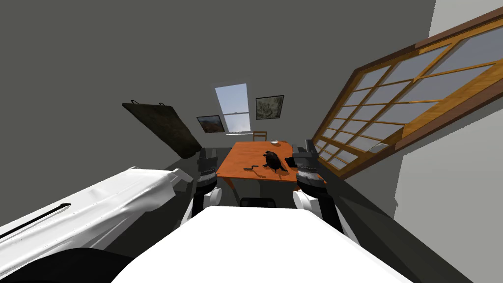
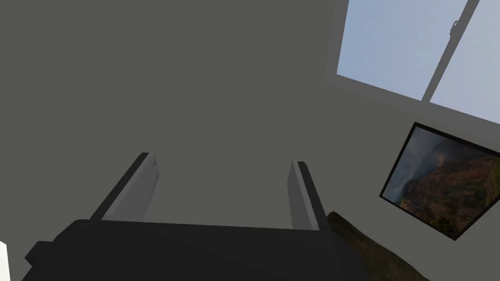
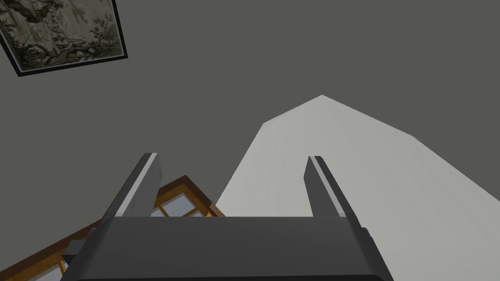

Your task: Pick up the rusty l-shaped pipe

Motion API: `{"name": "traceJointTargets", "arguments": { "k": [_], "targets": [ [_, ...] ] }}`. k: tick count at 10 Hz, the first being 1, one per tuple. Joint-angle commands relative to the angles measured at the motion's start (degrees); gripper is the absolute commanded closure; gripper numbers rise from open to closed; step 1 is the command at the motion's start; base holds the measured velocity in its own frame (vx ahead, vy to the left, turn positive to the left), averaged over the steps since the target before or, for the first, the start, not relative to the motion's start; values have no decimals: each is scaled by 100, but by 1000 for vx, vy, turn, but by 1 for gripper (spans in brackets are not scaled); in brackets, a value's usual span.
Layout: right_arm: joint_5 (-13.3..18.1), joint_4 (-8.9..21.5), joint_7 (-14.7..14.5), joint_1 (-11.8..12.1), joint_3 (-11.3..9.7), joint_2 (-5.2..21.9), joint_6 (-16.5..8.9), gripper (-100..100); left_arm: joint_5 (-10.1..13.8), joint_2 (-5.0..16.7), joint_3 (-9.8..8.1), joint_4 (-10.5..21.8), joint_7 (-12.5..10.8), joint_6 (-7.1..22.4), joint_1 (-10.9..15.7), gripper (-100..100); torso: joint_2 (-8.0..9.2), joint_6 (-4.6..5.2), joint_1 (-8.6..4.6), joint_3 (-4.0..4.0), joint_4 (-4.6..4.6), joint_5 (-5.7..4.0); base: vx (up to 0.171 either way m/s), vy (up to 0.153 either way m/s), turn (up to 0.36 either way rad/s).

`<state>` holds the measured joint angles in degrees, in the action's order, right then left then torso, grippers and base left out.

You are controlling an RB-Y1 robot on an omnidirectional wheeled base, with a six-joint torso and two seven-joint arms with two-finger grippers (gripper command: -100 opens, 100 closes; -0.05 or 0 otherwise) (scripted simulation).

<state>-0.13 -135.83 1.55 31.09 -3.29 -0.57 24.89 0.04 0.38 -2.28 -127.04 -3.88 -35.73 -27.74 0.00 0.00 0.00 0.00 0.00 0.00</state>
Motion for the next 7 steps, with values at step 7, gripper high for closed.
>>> {"name": "traceJointTargets", "arguments": {
  "k": [7],
  "targets": [
    [0, 0, 0, -1, 0, 0, 0, 0, 191, 725, -11, 691, -293, 395, 244, -100, 15, 1, 0, 8, 3, 0, -33, -4, -54]
  ]
}}
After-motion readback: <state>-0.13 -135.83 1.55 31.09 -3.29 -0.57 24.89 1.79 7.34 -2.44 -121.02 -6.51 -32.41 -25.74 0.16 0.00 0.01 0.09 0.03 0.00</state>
